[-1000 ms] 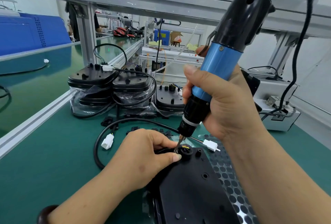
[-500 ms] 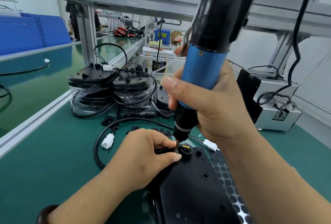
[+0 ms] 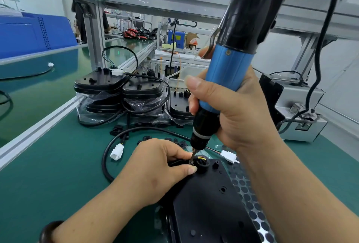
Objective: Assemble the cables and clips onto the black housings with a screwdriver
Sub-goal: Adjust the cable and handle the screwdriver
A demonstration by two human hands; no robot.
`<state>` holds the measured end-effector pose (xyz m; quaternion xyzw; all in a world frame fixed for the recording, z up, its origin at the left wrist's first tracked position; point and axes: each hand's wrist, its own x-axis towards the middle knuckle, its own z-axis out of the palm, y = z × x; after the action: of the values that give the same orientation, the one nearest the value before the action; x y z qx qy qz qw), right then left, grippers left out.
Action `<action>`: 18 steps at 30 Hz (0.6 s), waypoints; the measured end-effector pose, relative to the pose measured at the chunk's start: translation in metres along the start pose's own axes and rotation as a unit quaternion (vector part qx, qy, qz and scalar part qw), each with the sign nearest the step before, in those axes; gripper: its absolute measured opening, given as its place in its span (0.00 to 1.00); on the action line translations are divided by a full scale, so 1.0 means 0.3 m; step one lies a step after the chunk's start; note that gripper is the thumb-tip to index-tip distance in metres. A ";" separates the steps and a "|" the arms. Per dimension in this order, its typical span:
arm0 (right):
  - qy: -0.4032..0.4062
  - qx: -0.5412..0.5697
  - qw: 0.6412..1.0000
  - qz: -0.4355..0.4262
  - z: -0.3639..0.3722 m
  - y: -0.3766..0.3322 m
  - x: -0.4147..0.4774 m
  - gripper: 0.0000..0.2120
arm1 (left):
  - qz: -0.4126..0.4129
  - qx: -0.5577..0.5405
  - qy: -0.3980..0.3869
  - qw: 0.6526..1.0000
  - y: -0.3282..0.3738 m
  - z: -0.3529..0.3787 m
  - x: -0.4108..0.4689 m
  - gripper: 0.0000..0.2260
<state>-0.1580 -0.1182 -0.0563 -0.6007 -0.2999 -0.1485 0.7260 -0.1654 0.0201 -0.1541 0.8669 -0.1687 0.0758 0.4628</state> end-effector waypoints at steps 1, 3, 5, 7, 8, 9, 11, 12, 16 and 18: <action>-0.003 -0.001 1.000 -0.004 0.002 0.000 -0.002 0.18 | -0.003 0.001 0.003 1.000 -0.001 0.000 -0.001 0.08; -0.011 -0.010 1.000 -0.010 0.008 0.003 -0.004 0.16 | -0.006 0.004 0.003 1.000 0.001 -0.001 -0.003 0.07; -0.016 -0.020 1.000 -0.014 0.013 0.006 -0.005 0.16 | -0.008 0.009 0.000 1.000 0.006 -0.003 -0.006 0.07; -0.019 -0.024 0.999 -0.014 0.014 0.009 -0.004 0.16 | -0.014 0.011 0.000 1.000 0.006 -0.004 -0.006 0.07; -0.019 -0.025 0.999 -0.013 0.013 0.010 -0.003 0.16 | -0.017 0.011 0.000 1.000 0.004 -0.003 -0.005 0.08; -0.019 -0.024 0.999 -0.013 0.012 0.010 -0.003 0.17 | -0.020 0.010 0.000 1.000 0.003 -0.003 -0.005 0.09; -0.019 -0.017 1.000 -0.012 0.007 0.012 -0.003 0.17 | -0.026 0.006 -0.002 1.000 0.006 -0.004 -0.005 0.09; -0.019 -0.015 1.000 -0.012 0.006 0.013 -0.002 0.17 | -0.027 0.005 -0.003 1.000 0.008 -0.004 -0.004 0.09; -0.030 -0.001 0.999 -0.012 0.007 0.015 -0.002 0.17 | -0.029 0.012 -0.002 0.999 0.011 -0.007 -0.003 0.13; -0.035 0.006 0.999 -0.008 0.008 0.016 -0.001 0.17 | -0.036 0.010 -0.001 0.999 0.013 -0.006 -0.003 0.12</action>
<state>-0.1562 -0.1148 -0.0600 -0.5986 -0.3313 -0.1316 0.7174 -0.1677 0.0199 -0.1503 0.8773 -0.1369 0.0595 0.4562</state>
